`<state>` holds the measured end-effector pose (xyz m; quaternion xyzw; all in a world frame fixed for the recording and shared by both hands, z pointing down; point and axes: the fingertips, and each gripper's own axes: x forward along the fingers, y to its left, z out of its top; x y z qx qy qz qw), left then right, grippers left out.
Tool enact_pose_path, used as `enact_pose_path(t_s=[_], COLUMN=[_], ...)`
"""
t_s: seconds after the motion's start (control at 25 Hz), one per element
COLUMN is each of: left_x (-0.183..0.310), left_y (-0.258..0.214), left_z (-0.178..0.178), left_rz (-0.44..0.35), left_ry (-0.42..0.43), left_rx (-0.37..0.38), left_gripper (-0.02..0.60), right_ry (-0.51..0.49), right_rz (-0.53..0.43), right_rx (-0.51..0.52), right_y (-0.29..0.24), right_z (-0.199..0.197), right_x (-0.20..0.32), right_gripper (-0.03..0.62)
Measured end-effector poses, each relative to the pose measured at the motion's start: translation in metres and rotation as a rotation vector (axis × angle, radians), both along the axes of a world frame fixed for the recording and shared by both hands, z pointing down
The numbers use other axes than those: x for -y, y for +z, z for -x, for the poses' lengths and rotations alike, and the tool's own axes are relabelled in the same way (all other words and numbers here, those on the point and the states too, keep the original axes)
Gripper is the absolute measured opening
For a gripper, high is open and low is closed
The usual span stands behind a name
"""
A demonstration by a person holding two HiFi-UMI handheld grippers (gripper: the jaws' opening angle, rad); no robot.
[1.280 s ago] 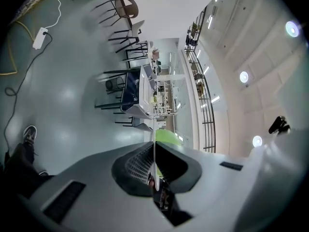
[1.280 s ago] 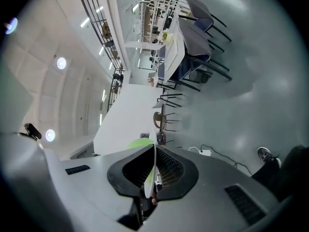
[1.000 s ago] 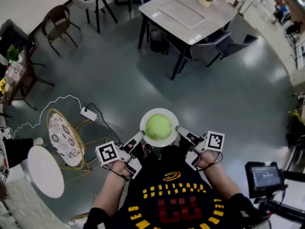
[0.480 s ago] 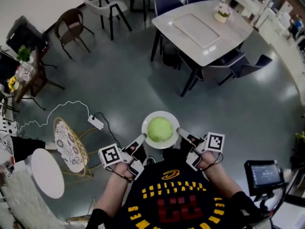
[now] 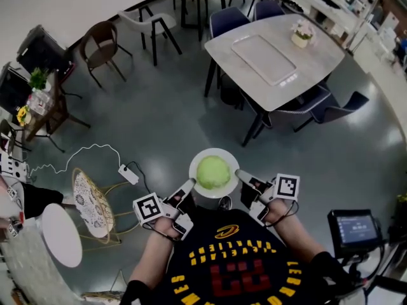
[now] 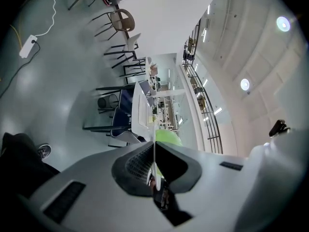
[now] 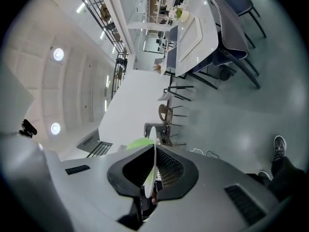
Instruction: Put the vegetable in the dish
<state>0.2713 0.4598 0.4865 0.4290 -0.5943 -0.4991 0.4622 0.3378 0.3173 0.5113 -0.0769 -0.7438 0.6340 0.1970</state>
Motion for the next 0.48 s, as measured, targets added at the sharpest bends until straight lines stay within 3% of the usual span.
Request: enact_pose_path(t_s=[0.48], left_x=[0.048], left_y=[0.008], left_z=[0.045], left_rz=[0.005], left_ry=[0.053], left_rx=[-0.019], left_gripper=[0.011], right_ry=[0.046], right_rz=[0.006], right_rx=[-0.01], right_y=[0.009], right_z=[0.037], right_x=[0.044], right_gripper=[0.017])
